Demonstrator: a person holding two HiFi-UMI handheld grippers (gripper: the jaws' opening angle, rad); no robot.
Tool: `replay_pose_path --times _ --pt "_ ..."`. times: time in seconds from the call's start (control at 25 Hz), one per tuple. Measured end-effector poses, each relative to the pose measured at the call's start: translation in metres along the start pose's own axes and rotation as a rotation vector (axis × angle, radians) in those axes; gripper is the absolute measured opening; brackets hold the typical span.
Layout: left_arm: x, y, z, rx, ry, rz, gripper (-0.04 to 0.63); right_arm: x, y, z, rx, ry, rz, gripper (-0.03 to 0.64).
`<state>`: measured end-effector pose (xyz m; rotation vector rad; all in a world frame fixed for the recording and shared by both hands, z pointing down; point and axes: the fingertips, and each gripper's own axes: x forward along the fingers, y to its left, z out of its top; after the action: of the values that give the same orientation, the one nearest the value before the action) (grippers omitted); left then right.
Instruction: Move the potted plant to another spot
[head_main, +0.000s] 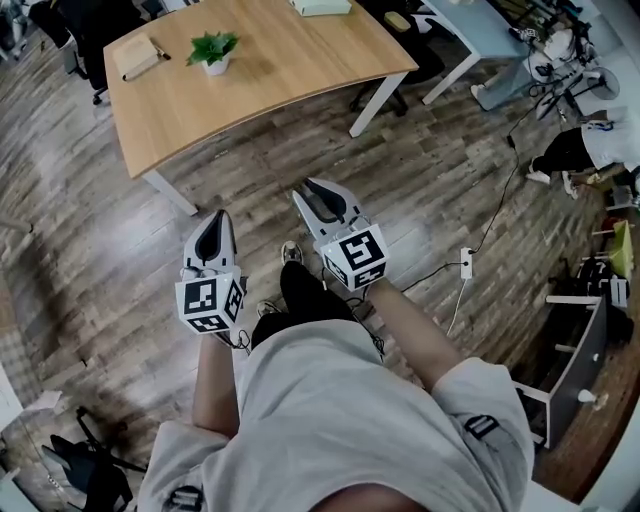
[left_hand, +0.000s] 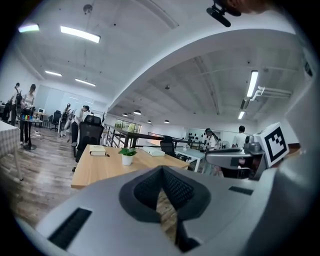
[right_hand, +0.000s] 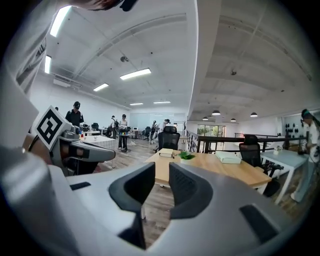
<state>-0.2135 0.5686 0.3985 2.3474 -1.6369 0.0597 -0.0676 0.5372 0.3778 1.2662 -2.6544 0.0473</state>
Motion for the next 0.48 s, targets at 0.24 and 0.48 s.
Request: replay_pose_path --times 0.24,0.48 --pt "0.050 0.017 0.006 0.002 0.014 0.023 0.012 0.050 -0.036 -0.007 0.005 0.008 0.049 0.142" --pt "0.122 0.039 0.033 0.022 0.018 0.046 0.012 0.110 -0.094 0.007 0.002 -0.010 0.092 0.164"
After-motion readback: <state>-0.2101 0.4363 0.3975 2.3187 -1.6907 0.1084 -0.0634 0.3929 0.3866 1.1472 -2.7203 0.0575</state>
